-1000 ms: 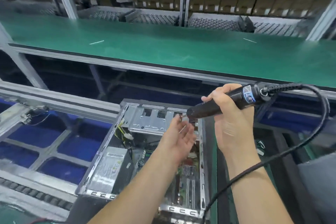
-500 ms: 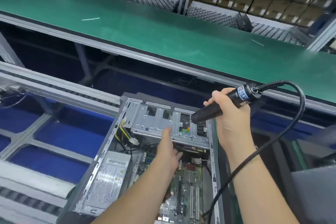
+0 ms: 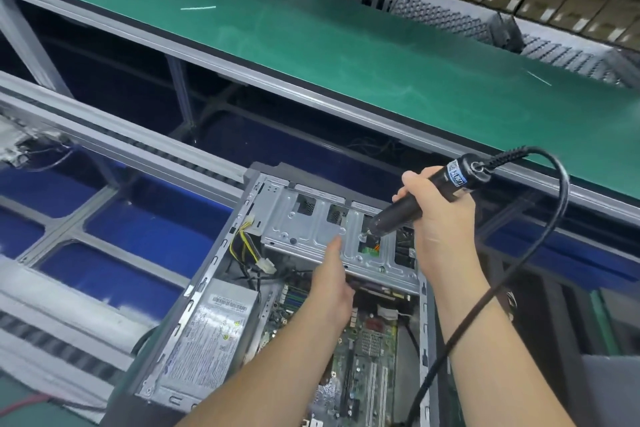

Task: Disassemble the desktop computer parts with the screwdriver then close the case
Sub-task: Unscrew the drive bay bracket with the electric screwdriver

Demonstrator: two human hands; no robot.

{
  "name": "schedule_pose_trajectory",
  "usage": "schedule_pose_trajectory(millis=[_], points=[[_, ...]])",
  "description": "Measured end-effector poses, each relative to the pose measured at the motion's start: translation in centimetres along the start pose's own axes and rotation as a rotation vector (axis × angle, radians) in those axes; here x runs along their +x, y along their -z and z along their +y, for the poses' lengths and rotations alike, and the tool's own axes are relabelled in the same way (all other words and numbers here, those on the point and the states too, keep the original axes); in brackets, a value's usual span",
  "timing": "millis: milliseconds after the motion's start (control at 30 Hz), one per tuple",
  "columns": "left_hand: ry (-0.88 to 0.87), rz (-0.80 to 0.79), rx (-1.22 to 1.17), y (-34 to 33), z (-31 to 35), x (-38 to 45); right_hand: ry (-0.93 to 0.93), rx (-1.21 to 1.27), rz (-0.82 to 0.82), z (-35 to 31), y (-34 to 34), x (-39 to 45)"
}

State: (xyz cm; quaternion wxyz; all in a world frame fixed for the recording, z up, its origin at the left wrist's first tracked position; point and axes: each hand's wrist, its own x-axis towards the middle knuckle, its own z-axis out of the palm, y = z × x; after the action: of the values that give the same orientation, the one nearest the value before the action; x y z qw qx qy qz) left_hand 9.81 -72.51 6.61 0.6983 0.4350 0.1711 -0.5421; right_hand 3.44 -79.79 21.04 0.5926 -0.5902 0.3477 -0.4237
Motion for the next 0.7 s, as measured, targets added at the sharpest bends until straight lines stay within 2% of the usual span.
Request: schedule_pose_trajectory(millis=[300, 433, 700], points=[[-0.027, 0.006, 0.054, 0.5, 0.0, 0.1, -0.012, -0.01, 0.0, 0.2, -0.5, 0.3], [-0.03, -0.081, 0.004, 0.3, 0.1, -0.1, -0.012, -0.058, -0.013, 0.1, -0.9, 0.5], [-0.009, -0.108, 0.031, 0.6, 0.4, 0.1, -0.022, -0.154, -0.064, -0.1, -1.6, 1.0]])
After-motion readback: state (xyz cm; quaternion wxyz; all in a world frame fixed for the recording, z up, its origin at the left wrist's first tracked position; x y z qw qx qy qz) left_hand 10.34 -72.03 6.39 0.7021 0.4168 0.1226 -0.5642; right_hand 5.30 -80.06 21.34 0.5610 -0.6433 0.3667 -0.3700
